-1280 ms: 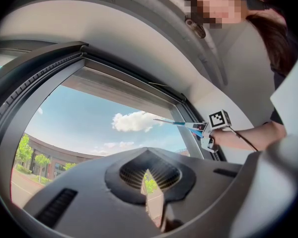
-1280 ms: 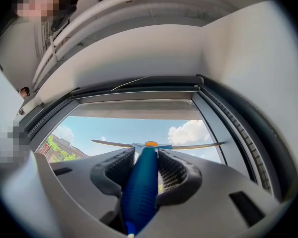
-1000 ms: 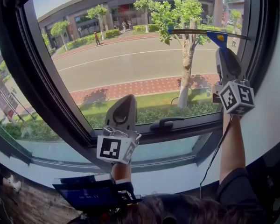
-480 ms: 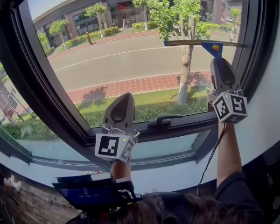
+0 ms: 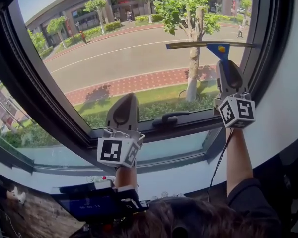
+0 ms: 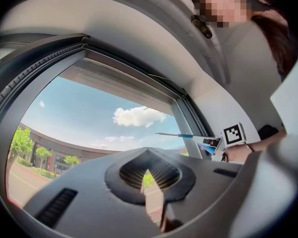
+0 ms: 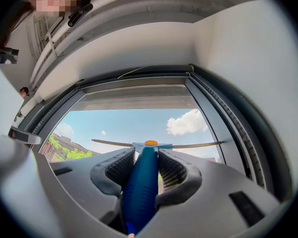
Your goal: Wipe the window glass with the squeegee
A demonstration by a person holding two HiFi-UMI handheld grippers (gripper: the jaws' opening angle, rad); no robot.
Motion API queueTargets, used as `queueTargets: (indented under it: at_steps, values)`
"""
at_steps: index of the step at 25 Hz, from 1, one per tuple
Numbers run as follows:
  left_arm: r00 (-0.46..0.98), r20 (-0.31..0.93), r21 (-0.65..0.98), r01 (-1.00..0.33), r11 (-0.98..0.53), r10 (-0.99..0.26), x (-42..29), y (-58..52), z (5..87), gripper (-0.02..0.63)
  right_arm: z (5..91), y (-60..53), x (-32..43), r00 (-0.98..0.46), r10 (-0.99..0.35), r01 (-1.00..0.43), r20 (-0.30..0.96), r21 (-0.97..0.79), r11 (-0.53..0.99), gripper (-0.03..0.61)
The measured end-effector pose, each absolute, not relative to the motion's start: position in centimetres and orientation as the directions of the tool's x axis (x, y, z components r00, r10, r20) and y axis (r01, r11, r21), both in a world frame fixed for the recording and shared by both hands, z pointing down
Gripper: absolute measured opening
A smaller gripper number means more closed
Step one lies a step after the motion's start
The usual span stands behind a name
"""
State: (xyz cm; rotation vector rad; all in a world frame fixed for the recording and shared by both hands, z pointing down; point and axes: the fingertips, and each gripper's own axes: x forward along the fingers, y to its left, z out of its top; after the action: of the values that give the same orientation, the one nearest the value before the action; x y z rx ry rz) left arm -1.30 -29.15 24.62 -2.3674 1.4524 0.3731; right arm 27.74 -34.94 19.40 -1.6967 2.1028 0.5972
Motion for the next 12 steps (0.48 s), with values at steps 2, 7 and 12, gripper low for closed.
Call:
queueTargets:
  at_steps: [2,7,12]
  values:
    - [0.445,-0.386,-0.146,-0.894,-0.423,-0.808,-1.2,-29.1,24.6,0.002,20.0,-34.9,27.6,-0.205,-0.827,-0.979,-0.524,0.092,0.184,0.143]
    - [0.451,-0.374,-0.147,-0.892,-0.428,-0.81,-1.3,-29.1,25.2,0.002,22.0,-34.9,27.1,-0.197,-0.842,-0.98,-0.501,0.08,0.182,0.143]
    - [0.449,-0.374,-0.132,-0.892,-0.433,-0.811,-1.4,-29.3,25.4,0.002,23.9,-35.1,27.0,-0.197,-0.859,-0.98,-0.471,0.08,0.181,0.143]
